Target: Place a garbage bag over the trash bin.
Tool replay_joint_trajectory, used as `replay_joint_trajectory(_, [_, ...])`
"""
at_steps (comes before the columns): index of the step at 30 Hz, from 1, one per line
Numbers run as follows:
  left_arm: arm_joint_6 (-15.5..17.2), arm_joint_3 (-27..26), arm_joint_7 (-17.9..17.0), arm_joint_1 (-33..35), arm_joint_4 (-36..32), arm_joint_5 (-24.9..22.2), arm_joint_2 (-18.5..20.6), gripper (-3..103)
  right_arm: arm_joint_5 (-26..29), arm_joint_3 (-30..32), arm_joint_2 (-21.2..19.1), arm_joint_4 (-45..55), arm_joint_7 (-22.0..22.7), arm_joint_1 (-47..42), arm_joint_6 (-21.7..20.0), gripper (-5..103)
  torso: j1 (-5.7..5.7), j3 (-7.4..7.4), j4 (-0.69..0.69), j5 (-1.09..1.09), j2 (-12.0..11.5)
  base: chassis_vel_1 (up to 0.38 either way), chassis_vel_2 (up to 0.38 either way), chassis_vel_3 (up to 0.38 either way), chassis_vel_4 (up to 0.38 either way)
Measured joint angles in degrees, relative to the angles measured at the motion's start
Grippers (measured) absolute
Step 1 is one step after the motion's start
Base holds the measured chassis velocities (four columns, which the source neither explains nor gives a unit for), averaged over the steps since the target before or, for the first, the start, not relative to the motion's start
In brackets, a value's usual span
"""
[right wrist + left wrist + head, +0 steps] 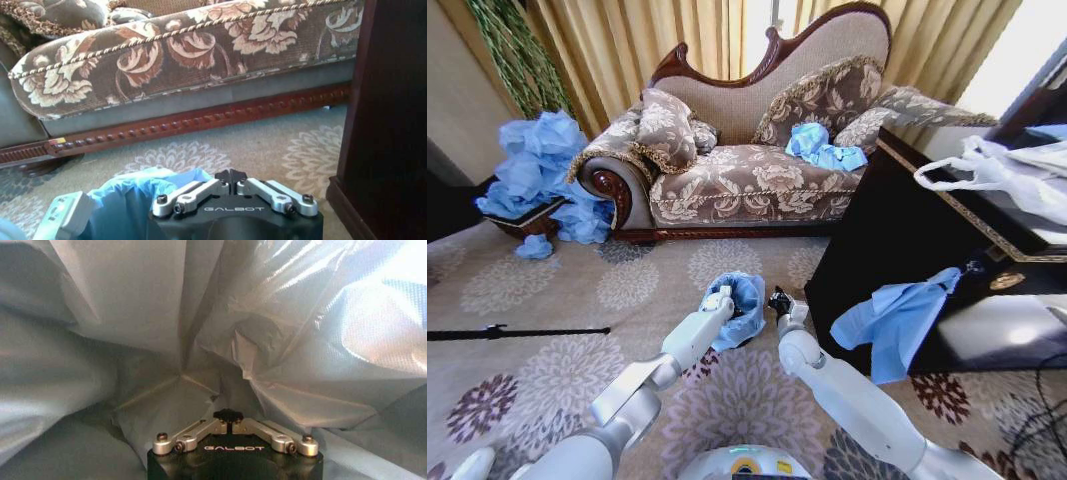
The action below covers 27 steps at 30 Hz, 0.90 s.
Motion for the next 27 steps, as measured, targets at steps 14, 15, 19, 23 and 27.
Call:
replay_joint_trajectory(14, [-15.56,-0.2,6.75,5.54,-15.04,3.59,7.66,10,-0.45,-0.12,-0.62,2.32,0.62,-1.03,0.13,0,0.0,-0.01,0.02,0.0,0.0,0.0,0.0,0.0,0.0])
replay_joint_trajectory(15, [-16.32,0.16,7.4,6.06,-16.76,3.59,8.39,10,-0.5,-0.03,-0.72,2.47,0.6,-1.23,0.13,0,-0.01,-0.01,0.03,0.0,0.0,0.0,0.0,0.0,0.0])
replay_joint_trajectory(19, [-18.93,1.63,8.59,7.67,-22.48,3.24,10.48,26,-0.66,0.4,-1.43,3.22,-0.08,-2.45,0.21,0,-0.01,-0.01,0.01,0.0,0.0,0.0,0.0,0.0,0.0])
replay_joint_trajectory(23, [-21.74,2.65,9.27,8.35,-26.79,2.8,12.18,42,-0.8,1.53,-2.18,3.77,-1.72,-3.76,0.67,0,-0.01,-0.01,0.0,0.0,0.0,0.0,0.0,0.0,0.0])
replay_joint_trajectory(27, [-23.6,2.69,9.52,8.93,-32.58,1.79,14.44,53,-1.35,3.23,-2.83,4.64,-3.76,-5.28,1.12,0,-0.01,-0.01,0.0,0.0,0.0,0.0,0.0,0.0,0.0])
